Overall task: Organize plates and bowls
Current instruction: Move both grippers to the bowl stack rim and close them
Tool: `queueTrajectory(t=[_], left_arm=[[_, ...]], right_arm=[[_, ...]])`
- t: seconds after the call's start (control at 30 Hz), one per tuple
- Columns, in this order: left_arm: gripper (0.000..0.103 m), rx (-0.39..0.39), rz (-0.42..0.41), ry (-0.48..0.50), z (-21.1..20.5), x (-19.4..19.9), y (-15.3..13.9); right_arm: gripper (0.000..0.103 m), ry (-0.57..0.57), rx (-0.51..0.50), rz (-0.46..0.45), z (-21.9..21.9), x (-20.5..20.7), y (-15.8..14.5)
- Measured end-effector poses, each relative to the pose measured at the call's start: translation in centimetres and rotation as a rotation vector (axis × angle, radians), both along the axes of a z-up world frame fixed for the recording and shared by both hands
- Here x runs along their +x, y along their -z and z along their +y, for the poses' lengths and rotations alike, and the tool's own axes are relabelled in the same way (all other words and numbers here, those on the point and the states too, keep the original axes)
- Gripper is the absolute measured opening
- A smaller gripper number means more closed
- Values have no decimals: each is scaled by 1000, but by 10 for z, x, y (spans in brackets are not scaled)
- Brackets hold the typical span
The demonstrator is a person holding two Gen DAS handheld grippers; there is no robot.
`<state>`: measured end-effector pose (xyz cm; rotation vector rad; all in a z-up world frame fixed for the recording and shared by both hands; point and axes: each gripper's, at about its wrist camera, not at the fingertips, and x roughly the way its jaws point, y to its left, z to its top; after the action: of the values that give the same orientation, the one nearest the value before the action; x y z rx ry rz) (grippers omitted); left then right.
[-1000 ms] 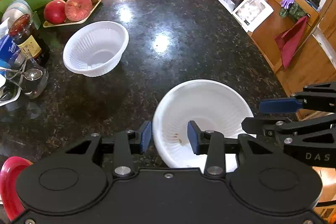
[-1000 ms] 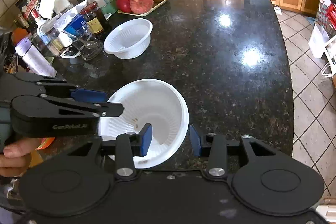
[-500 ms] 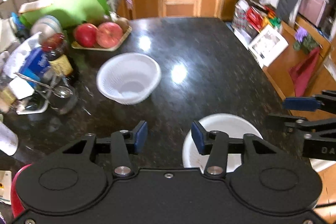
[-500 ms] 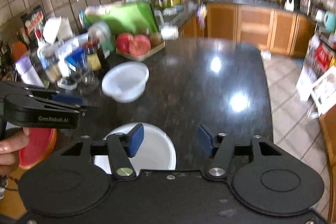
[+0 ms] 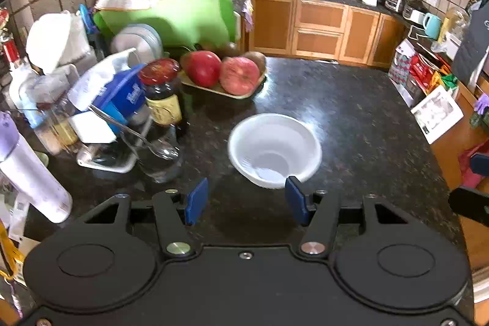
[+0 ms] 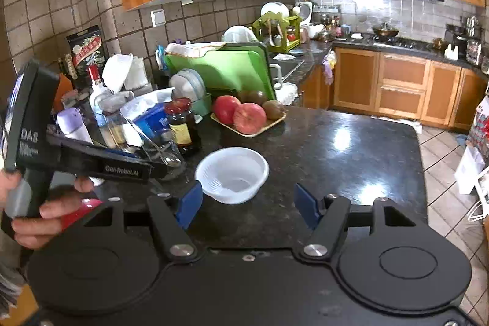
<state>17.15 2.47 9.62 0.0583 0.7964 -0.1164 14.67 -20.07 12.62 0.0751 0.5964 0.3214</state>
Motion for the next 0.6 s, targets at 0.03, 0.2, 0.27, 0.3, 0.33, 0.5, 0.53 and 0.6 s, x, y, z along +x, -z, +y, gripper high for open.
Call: queueTrajectory(t=[0.03,0.2,0.27,0.3,0.33,0.5,0.53,0.6], left_arm=[[61,-1,-3,-11,4,1,-1],[61,-18,-1,-25,17,10,-3],[61,-9,-3,-23,17,12,-2],[61,-6,2,-21,18,15,-1],[61,-4,9,-15,18,18,1],[61,-27,54,-11,24,31,6],[60,-27,58,-14,25,33,7],[60,-17,57,-6,24,36,9]], right_arm=[[69,2,9,12,1,3,-1],[69,-15,60,132,13,35,-2],[69,-24,60,171,21,47,1],[69,-25,54,182,25,52,2],[69,-23,42,190,30,58,4],[69,11,9,226,43,82,13],[69,18,7,236,46,88,16],[69,35,3,255,48,97,20]])
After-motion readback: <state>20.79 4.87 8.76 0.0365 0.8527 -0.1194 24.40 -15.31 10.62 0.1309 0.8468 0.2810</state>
